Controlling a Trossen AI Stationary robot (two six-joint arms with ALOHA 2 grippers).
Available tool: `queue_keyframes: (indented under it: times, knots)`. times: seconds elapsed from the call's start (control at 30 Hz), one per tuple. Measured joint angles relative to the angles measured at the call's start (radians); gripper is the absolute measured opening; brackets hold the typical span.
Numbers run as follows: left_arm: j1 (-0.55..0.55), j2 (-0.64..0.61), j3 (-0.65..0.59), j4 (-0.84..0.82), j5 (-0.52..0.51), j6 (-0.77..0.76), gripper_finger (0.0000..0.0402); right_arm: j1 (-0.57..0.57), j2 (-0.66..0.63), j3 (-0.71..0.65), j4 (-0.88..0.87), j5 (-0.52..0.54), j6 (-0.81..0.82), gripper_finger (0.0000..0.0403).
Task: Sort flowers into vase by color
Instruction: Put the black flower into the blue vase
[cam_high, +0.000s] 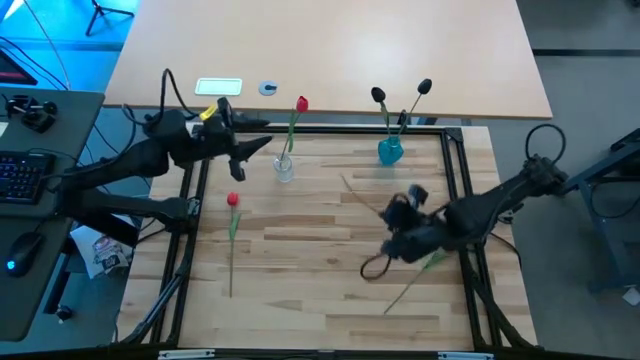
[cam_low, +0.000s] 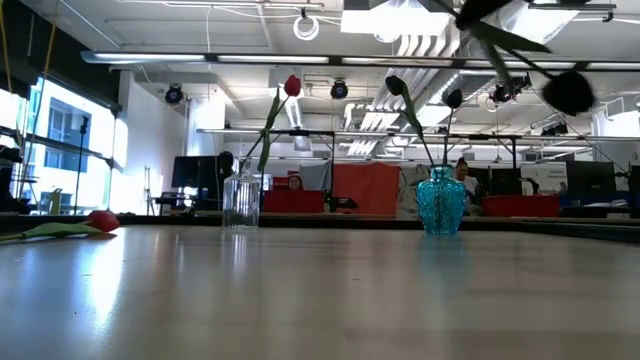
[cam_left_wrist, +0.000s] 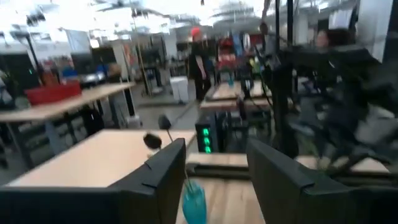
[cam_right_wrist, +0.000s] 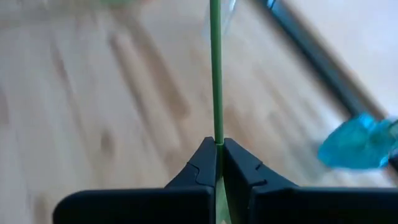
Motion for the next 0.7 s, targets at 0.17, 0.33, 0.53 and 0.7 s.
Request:
queue_keyframes:
  times: [0.17, 0.33, 0.53, 0.7]
  knots:
    - [-0.003, -0.025, 0.01, -0.088, 0.013, -0.037, 0.0192, -0.12, -0.047, 0.001, 0.319, 0.038, -0.26, 0.0]
    - [-0.01, 0.009, 0.01, -0.031, 0.137, -0.242, 0.0211, -0.233, -0.033, 0.001, 0.675, -0.154, -0.587, 0.0]
    - [-0.006, 0.068, 0.01, -0.034, 0.263, -0.616, 0.0214, -0.29, -0.002, 0.001, 0.864, -0.192, -1.016, 0.0]
    - [0.028, 0.088, 0.01, -0.034, 0.352, -1.059, 0.0214, -0.309, 0.029, 0.036, 0.891, -0.115, -1.274, 0.0]
